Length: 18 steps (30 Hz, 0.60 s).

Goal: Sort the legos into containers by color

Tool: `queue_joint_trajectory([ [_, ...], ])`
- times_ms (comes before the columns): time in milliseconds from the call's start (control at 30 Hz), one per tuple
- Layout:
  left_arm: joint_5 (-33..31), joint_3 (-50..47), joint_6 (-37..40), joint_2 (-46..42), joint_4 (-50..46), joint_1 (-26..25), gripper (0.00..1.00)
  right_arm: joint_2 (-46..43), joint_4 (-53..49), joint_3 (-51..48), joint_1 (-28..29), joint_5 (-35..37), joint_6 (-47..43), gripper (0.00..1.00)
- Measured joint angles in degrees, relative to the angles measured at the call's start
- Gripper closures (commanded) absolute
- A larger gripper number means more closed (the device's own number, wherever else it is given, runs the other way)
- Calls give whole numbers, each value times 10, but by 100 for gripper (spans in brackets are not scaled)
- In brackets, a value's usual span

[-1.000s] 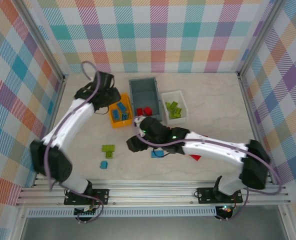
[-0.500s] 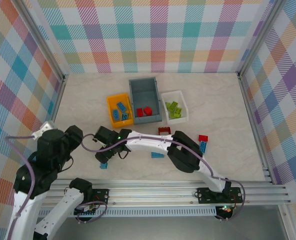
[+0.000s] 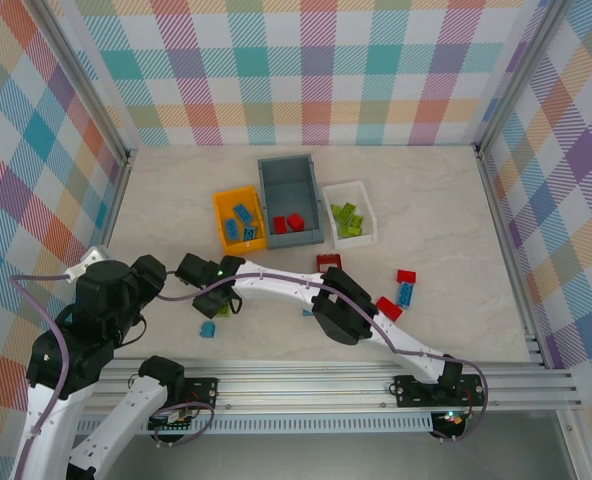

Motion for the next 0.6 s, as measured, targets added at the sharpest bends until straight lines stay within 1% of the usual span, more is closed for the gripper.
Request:
queue_joint_trajectory([
  [67,9,-7,0,0,5,0,44,0,-5,3,-2,1,2,53],
  [200,35,-25,-1,12,21,0,45,0,-11,4,-12,1,4,67],
  [267,50,-37,0,19,31,0,45,0,-11,7,-16,2,2,72],
  [433,91,-52,7,31,61,0,44,-12,-13,1,-30,17,3,73],
  [533,144,-52,16,54,92,0,45,-79,-12,-55,-45,33,17,73],
  [600,188,-52,18,84,125,0,45,-155,-9,-108,-59,42,28,73],
])
